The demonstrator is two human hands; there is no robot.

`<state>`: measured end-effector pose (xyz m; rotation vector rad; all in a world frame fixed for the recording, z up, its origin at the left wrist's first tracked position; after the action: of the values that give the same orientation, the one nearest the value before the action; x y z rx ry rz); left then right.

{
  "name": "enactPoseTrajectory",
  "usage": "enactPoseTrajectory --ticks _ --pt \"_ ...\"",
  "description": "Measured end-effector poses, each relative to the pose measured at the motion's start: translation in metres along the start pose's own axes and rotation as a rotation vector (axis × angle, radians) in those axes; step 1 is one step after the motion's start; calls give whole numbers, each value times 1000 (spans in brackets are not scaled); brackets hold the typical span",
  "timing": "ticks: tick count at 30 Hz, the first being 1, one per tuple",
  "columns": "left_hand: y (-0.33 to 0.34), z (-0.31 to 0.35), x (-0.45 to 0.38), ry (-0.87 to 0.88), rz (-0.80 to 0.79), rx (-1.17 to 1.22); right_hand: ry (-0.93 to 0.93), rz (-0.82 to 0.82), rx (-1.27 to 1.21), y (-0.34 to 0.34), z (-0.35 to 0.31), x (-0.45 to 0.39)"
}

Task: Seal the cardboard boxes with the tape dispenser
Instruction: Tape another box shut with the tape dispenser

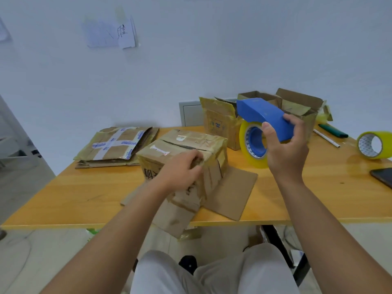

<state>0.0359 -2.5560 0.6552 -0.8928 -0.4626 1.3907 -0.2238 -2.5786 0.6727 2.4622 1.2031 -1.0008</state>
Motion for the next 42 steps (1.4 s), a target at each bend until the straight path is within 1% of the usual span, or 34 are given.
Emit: enactPoseTrajectory --ticks 1,2,3,5,7,11,14,16,18,20,22,27,31,34,36,38,40,42 --pt "-4 -3 6 33 -39 4 8 -3 -6 2 0 2" --pt "-5 -5 11 86 -54 -41 15 -9 -11 4 0 4" --pt "-4 -5 15 152 -31 -95 18 -18 -15 6 0 6" --pt "2 -2 22 291 85 -175 15 -38 -17 11 -1 11" --pt "9 -2 24 396 159 -251 5 -51 -10 14 -2 15" --pt "14 -8 24 448 208 -288 -3 -69 12 14 1 17" --pt "13 -6 27 501 279 -324 -2 -75 7 11 2 13" --pt "13 -4 27 518 271 -348 0 -68 -3 9 1 12" --pt "15 -6 26 436 189 -390 4 -61 -3 7 1 11" --pt "19 -11 27 294 123 -456 3 -55 0 6 0 10" --pt "20 -14 28 230 153 -469 6 -52 -5 6 0 9" --pt "-5 0 22 310 378 -309 -8 -30 -16 2 -5 4" --pt "-36 1 8 253 519 -235 -5 11 -45 -3 -12 -7" --pt "-59 -3 0 155 607 -139 -20 44 -67 -7 -19 -12" --pt "-79 -2 -4 91 706 -37 -28 65 -81 -9 -26 -15" --pt "-105 -1 -5 15 874 110 -31 79 -96 -11 -33 -17" --pt "-133 -7 -4 -97 1031 293 -40 87 -109 -12 -40 -18" --pt "-153 -23 -2 -224 1106 487 -52 91 -125 -11 -47 -18"
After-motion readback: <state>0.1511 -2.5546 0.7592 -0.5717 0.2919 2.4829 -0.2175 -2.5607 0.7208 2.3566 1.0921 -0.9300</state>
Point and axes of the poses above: each hand's wrist, its own x-axis away from the middle knuckle, its own y-axis out of the palm, z = x × y, the point moved 3 cm from there along -x, towards the middle knuckle, and after that the axes turned 14 degrees about x, right-handed, at the moved point
